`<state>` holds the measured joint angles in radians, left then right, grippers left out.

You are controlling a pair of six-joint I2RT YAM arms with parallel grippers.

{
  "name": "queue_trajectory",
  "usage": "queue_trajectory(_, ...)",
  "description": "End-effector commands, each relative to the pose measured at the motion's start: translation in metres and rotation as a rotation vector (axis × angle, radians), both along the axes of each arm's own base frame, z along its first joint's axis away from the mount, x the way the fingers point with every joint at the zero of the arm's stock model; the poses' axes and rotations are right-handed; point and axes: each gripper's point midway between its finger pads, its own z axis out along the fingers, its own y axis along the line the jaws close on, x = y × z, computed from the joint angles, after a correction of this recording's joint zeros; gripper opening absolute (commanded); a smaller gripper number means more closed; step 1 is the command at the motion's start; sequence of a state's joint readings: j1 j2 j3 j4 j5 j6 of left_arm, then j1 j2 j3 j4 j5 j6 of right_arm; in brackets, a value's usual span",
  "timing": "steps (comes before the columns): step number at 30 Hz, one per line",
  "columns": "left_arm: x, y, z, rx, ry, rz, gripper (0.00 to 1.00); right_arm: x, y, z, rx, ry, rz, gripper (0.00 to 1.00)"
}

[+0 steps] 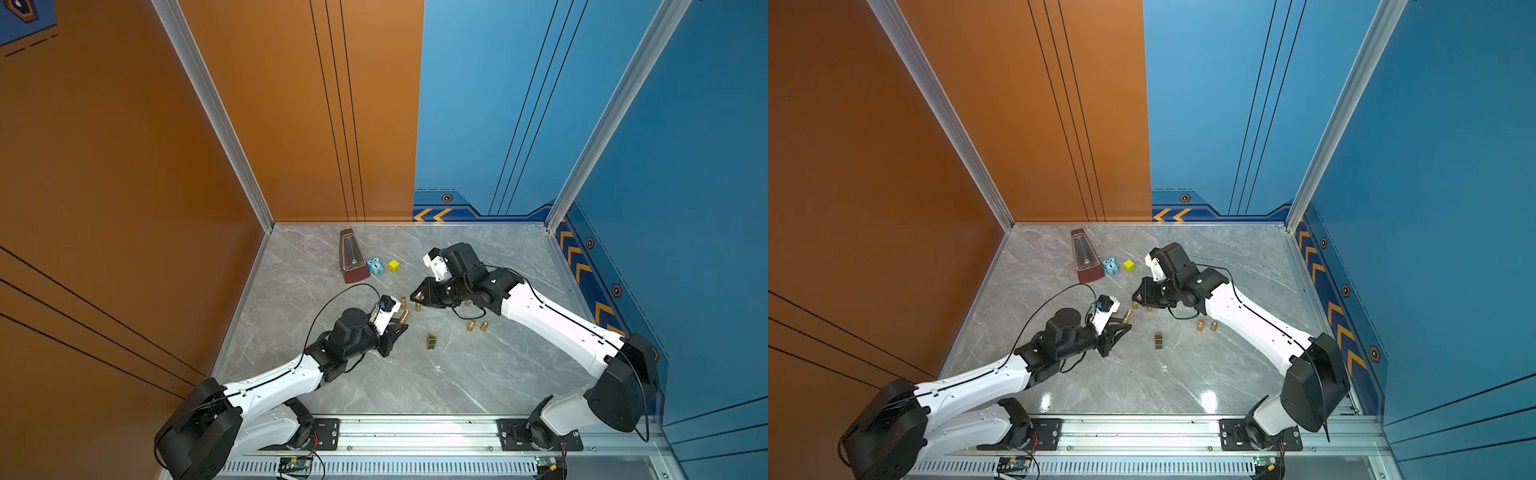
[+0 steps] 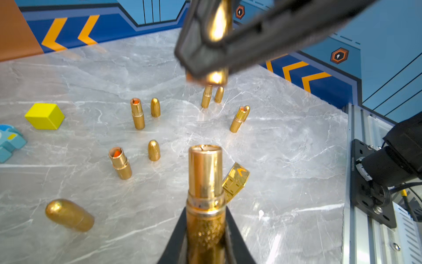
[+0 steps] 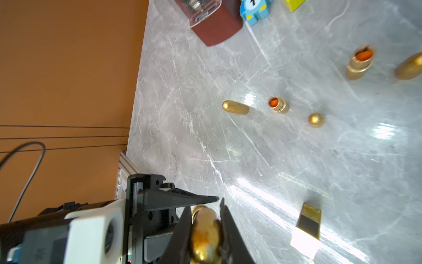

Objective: Open the lipstick cap
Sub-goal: Open the cover of the lipstick, then place the cover at the center of the board.

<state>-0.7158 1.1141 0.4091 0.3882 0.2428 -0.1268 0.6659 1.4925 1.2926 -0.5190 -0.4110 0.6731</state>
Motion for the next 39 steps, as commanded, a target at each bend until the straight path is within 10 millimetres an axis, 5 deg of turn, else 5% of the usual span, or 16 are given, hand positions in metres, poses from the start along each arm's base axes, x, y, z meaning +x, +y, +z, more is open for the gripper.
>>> queue_trajectory(1, -0.004, 0.006, -0.009, 0.038, 0.015, 0.005, 0.00, 0.004, -0.001, 0.006, -0.010, -0.058, 0.001, 0.17)
queue_trajectory(8, 0.000, 0.021, 0.003, 0.024, -0.036, 0.081, 0.00, 0.013, -0.011, -0.038, -0.146, -0.089, -0.042, 0.17)
queue_trajectory(23, 0.008, 0.059, 0.015, -0.025, -0.101, 0.246, 0.00, 0.008, 0.006, -0.129, -0.534, -0.230, 0.007, 0.17)
queue_trajectory(39, 0.013, 0.068, 0.012, -0.023, -0.090, 0.278, 0.00, 0.018, 0.008, -0.170, -0.676, -0.244, -0.023, 0.17)
